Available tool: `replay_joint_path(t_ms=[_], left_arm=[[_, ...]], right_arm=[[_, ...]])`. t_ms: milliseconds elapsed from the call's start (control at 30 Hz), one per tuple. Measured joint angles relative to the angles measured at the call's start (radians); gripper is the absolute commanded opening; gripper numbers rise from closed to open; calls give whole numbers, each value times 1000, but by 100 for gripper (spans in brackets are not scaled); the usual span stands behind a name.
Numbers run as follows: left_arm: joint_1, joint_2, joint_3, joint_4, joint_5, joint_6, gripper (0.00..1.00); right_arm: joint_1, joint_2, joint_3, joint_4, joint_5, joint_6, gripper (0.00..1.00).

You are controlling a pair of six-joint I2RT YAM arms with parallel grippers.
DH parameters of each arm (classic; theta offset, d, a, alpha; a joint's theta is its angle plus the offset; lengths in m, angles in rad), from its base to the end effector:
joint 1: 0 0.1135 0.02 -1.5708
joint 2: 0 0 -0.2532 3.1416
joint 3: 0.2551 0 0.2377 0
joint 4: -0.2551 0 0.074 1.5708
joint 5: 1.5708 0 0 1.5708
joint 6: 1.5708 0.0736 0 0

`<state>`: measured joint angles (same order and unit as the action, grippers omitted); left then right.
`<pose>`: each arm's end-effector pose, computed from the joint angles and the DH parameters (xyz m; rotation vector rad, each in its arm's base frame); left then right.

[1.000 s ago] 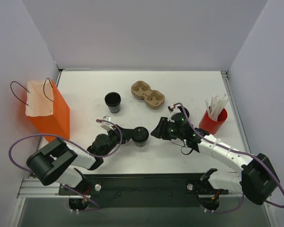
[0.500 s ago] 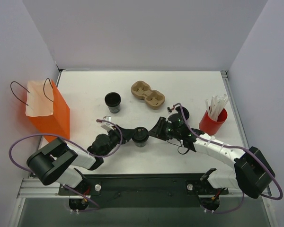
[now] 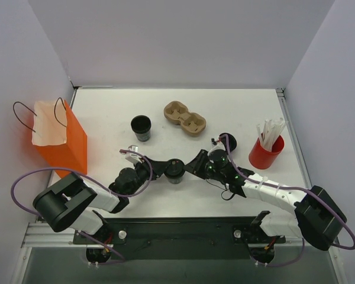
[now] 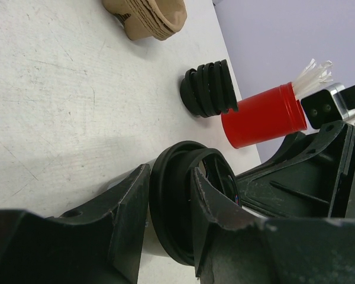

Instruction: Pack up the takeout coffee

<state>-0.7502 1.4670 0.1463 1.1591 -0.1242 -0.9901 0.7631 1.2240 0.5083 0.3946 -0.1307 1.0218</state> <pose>0.1920 -0.1665 0.1337 -0.3232 1.8523 -1.1450 0.2003 0.2048 0.1996 0.1744 2.1171 1.2787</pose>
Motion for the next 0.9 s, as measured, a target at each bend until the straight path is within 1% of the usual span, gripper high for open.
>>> replay_joint_path(t_ms=[33, 100, 233, 567, 733, 900], left_arm=[[0, 0, 0, 0, 1, 0, 38], [0, 0, 0, 0, 2, 0, 38], [-1, 0, 2, 0, 9, 1, 38], [-2, 3, 5, 0, 16, 1, 38], [-3, 4, 5, 0, 14, 1, 38], [-7, 4, 5, 0, 8, 0, 38]], right_arm=[[3, -7, -15, 14, 7, 9, 29], [8, -19, -39, 36, 16, 26, 30], [20, -46, -68, 48, 27, 48, 29], [37, -67, -73, 29, 23, 52, 28], [37, -68, -89, 60, 19, 64, 23], [37, -69, -149, 166, 19, 109, 14]])
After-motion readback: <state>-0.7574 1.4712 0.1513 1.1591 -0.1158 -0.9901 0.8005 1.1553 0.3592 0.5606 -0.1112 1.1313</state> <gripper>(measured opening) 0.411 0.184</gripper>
